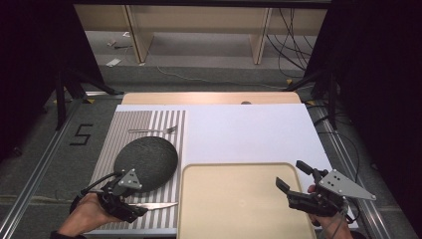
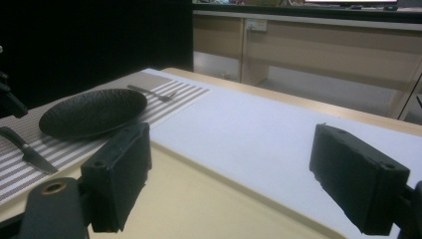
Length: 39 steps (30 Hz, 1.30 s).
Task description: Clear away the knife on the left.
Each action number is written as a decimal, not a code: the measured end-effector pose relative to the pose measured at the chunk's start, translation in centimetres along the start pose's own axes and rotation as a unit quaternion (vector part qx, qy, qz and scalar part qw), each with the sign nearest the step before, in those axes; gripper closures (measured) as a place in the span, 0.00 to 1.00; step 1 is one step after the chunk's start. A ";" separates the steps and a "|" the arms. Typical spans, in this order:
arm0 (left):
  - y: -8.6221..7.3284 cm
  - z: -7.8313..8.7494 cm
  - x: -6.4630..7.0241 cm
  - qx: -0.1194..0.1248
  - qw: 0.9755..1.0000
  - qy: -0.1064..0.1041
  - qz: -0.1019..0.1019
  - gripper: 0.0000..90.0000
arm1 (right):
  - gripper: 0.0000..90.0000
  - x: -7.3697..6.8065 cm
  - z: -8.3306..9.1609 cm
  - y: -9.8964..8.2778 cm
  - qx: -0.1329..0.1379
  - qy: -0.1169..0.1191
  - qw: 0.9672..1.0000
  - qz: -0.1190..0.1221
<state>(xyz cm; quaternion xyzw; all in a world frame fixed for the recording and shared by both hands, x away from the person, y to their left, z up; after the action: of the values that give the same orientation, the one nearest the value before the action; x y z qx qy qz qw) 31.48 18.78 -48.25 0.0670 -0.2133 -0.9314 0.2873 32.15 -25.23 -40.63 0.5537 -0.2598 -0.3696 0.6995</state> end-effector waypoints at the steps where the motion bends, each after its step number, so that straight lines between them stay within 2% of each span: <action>1: -0.3 0.0 -0.2 -0.005 1.000 -0.001 0.000 0.33 | 0.20 0.0 0.0 0.0 0.001 0.000 1.000 0.000; 6: -1.6 -0.5 -1.2 -0.029 1.000 0.003 0.009 0.35 | 0.20 0.0 0.0 0.0 0.000 0.000 1.000 0.000; 14: -3.0 -1.7 -2.0 -0.071 0.997 0.002 0.006 0.42 | 0.20 0.0 -0.1 -0.1 -0.003 0.001 1.000 0.001; 21: -3.0 -2.4 -2.4 -0.099 0.995 0.001 -0.002 0.47 | 0.20 -0.1 -0.1 -0.1 -0.003 0.002 1.000 0.001; 31: -2.8 -3.6 -2.5 -0.118 0.993 0.001 -0.021 0.53 | 0.20 -0.1 -0.1 -0.1 -0.004 0.002 1.000 0.004; 39: -2.5 -4.1 -2.5 -0.138 0.990 -0.012 -0.029 0.63 | 0.20 -0.1 -0.1 -0.1 -0.006 0.004 1.000 0.006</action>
<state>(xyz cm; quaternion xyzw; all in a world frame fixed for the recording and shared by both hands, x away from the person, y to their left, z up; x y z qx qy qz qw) 33.29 20.59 -52.98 0.0217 -0.0837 -0.9606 0.2643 32.14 -25.05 -40.79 0.5494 -0.2578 -0.3649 0.7061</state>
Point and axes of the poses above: each handheld gripper's, and its own axes: z roughly backward along the jaws, y roughly out of its top, x roughly to its right, the point moved 7 cm from there along -z, roughly forward along the jaws, and after that the axes turned 2 degrees about -z, right-handed, at the moved point
